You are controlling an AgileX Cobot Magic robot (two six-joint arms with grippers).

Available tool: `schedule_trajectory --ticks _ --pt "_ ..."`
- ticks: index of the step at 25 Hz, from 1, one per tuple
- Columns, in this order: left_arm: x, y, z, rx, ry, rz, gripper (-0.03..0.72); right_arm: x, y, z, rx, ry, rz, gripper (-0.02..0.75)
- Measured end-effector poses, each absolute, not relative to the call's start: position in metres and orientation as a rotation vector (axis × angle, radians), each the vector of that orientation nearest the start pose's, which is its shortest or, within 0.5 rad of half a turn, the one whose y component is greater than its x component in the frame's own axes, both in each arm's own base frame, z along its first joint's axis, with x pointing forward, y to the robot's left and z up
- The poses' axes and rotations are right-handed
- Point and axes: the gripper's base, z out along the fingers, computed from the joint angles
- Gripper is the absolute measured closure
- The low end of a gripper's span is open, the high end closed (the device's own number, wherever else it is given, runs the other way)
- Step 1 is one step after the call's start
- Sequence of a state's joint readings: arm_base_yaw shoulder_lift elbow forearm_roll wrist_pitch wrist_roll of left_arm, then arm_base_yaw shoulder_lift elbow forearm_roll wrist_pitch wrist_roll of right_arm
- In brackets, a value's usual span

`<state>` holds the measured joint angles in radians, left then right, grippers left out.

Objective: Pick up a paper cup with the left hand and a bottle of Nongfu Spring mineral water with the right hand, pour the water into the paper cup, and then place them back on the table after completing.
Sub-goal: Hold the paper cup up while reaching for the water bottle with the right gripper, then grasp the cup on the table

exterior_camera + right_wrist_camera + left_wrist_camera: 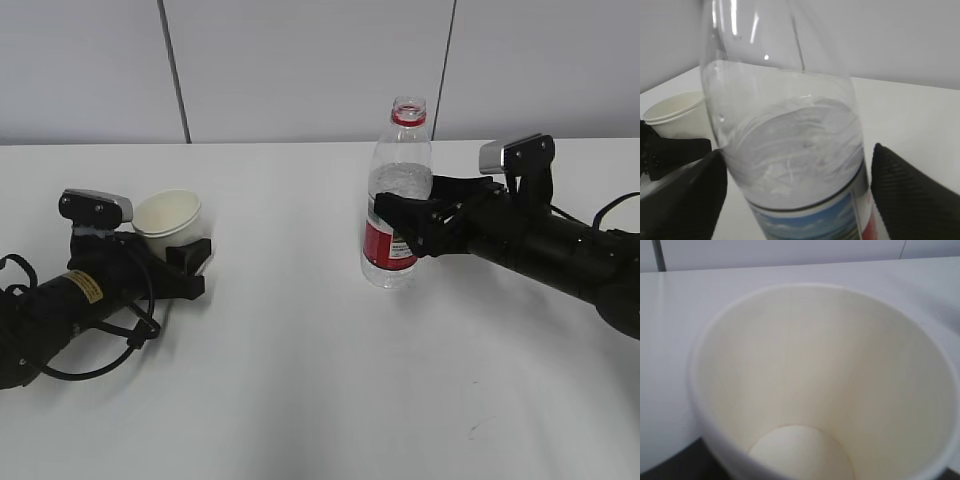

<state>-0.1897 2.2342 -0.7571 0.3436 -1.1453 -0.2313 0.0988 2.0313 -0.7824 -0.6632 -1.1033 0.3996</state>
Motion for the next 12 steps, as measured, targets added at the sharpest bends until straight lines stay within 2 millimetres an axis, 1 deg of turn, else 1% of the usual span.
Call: schedule_trajectory --ticks 4,12 --pt "0.343 -0.094 0.056 0.317 1.825 -0.478 0.281 0.356 0.085 0.127 -0.469 1.679 0.603 0.066" --pt "0.343 -0.094 0.056 0.318 1.824 -0.479 0.281 0.374 0.099 0.116 -0.474 1.675 0.630 0.066"
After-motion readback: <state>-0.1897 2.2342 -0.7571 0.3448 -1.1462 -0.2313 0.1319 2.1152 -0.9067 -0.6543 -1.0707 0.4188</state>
